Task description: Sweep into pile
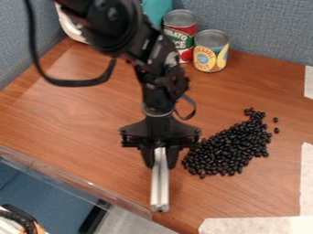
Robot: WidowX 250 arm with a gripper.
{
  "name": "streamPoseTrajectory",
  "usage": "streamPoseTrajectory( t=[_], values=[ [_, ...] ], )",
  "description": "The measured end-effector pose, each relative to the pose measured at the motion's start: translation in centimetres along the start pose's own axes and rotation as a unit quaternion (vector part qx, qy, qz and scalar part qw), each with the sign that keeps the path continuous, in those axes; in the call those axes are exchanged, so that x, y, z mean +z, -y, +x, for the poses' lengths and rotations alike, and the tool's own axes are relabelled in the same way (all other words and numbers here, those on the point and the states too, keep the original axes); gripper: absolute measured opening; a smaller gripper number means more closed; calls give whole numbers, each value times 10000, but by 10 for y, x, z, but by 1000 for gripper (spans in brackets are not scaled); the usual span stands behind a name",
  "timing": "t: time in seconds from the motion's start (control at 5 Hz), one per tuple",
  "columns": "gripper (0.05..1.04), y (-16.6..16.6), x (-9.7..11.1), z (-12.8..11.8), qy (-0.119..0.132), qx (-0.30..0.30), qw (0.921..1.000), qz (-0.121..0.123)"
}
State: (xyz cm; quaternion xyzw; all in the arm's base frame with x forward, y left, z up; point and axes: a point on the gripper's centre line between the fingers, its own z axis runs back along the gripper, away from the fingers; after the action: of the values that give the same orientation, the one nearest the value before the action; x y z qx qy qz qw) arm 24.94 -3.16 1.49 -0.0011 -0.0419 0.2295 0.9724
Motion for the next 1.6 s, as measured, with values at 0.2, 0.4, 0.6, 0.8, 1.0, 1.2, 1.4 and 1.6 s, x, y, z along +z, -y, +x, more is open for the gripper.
streamPoseTrajectory(
  t=[0.2, 0.4, 0.6, 0.8, 1.0, 1.2, 1.4, 1.6],
  values=[
    [349, 7, -6, 8, -107, 435, 9988, 189],
    [349, 10, -10, 12, -231, 649, 9972, 302],
    [349, 11, -10, 12, -243, 731, 9965, 310],
    [349, 15, -16, 9, -132, 672, 9971, 345],
    [349, 22, -16, 7, 87, 668, 9973, 303],
    [349, 29, -17, 8, 220, 751, 9967, 217],
    [349, 37, -17, 14, 230, 831, 9962, 135],
    [349, 50, -18, 22, 302, 809, 9963, 57]
  ],
)
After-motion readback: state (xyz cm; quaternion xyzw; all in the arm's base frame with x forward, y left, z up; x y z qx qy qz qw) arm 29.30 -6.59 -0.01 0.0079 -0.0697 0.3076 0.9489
